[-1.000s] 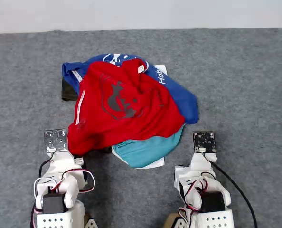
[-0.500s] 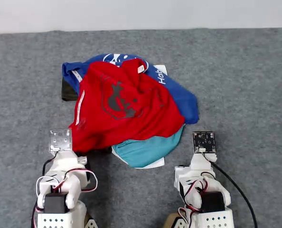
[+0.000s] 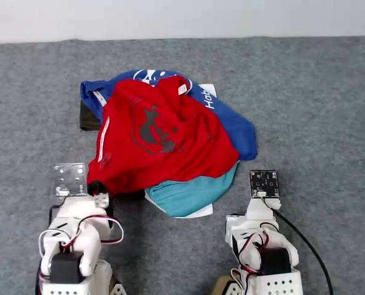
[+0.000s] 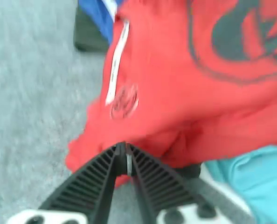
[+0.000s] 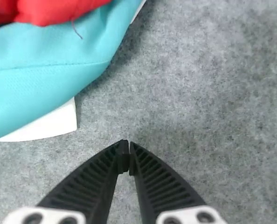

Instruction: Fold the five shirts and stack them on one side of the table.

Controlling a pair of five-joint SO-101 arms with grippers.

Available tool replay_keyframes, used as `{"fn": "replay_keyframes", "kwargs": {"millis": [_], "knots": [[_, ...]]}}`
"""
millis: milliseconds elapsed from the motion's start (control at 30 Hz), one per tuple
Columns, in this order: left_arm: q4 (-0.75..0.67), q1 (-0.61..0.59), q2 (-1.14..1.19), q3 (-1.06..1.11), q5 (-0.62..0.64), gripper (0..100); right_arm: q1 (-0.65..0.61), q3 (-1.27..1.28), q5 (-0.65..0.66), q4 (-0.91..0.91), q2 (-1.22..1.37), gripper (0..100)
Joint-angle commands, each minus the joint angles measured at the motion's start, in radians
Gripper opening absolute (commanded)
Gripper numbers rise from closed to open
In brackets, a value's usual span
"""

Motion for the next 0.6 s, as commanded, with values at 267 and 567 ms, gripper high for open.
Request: {"fn": "replay_keyframes", "kwargs": {"millis": [267, 567], "knots": [[0.11, -0.107, -0.002, -0.189, -0.255, 1, -0.001, 0.014, -0.011, 0.005, -0.008, 0.9], [0.153, -0.224, 0.0, -0.331, -0.376, 1, -0.001, 0.014, -0.011, 0.005, -0.008, 0.9]]}}
